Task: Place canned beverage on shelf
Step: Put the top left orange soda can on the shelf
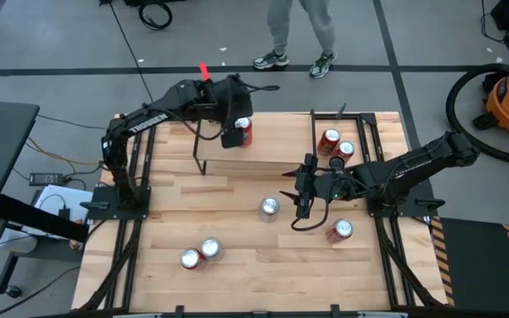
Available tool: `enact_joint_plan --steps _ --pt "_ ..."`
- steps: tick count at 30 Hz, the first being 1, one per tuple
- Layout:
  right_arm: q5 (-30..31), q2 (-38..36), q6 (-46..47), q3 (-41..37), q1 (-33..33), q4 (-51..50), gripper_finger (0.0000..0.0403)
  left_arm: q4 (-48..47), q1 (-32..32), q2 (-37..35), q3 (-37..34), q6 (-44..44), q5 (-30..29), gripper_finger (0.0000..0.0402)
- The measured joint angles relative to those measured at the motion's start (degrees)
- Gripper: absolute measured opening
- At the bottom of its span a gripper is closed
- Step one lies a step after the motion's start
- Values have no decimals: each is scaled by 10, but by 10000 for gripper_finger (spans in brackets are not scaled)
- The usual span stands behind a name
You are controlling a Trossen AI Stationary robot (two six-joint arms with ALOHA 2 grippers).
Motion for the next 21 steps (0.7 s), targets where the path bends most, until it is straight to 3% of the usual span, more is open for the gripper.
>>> enact_joint_plan --steps 10,14,21 --pt "14 44 -40 0 -8 54 252 8 -97 -31 13 -40 -16 352" --pt "14 58 -56 0 -14 75 252 45 -146 -60 -55 -58 -16 352" --pt "35 56 -61 0 -17 88 252 164 -208 -174 -258 -99 -49 352"
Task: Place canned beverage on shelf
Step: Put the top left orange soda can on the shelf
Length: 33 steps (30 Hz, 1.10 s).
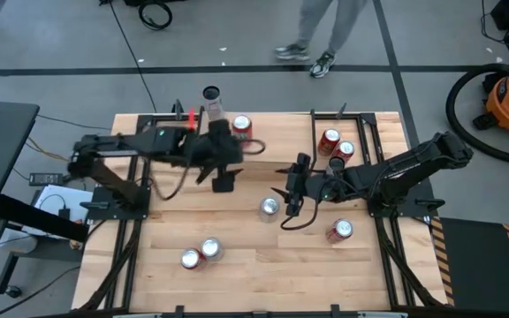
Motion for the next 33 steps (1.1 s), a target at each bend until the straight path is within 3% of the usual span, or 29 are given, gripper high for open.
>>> enact_joint_plan --steps 8,16,26,33 --pt "13 51 -21 1 -44 120 252 138 -80 -131 -211 -104 -25 352" --pt "12 150 -41 13 -94 245 252 230 -163 -194 -388 -164 -96 352" --pt "1 221 -9 99 -157 201 247 386 -198 -286 -567 -141 -124 346" --pt "11 251 5 125 -190 195 247 394 -197 -376 -624 -136 -125 334"
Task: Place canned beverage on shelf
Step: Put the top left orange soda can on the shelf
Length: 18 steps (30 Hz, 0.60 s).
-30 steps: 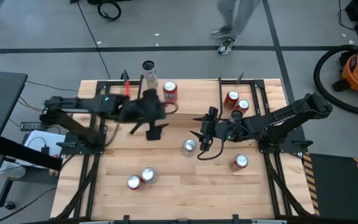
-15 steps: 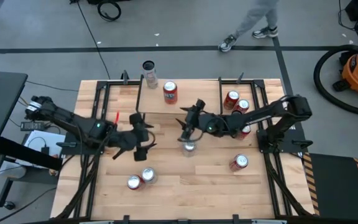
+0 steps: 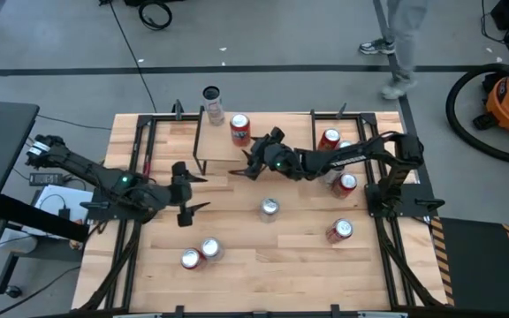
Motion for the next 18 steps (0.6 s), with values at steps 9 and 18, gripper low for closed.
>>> enact_joint_plan --steps 9,18 --pt "-4 0 9 0 -38 7 247 3 17 -61 -49 6 -10 329" --pt "-26 0 -12 0 -83 32 247 44 23 -71 -77 5 -6 329"
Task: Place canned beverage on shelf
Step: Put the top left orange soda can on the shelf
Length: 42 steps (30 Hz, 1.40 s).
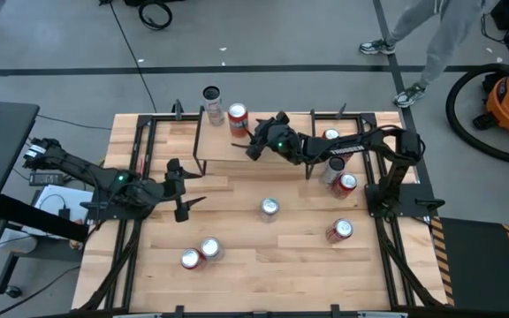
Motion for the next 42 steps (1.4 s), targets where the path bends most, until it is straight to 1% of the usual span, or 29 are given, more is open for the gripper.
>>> enact_joint_plan --steps 3,10,14,21,28,33,35,38,40,42 --pt "-5 0 7 0 -4 -5 247 2 0 0 0 -6 0 329" --pt "-11 0 26 0 42 -18 247 -4 -1 0 0 -17 2 329" --pt "26 2 31 0 49 13 247 13 8 0 0 -4 2 329" --pt "27 3 79 0 40 21 246 14 22 0 0 0 3 329" --pt "54 3 97 0 68 26 231 15 27 0 0 9 3 329" --pt "71 3 120 0 93 51 223 23 41 0 0 15 3 329" --pt "71 3 119 0 114 73 223 23 45 1 0 17 3 329" --pt "87 16 98 9 138 102 222 24 55 1 0 23 3 329" --pt "104 38 79 28 145 89 222 29 62 1 0 31 3 329" --pt "100 71 60 64 144 79 222 41 69 1 0 34 3 329"
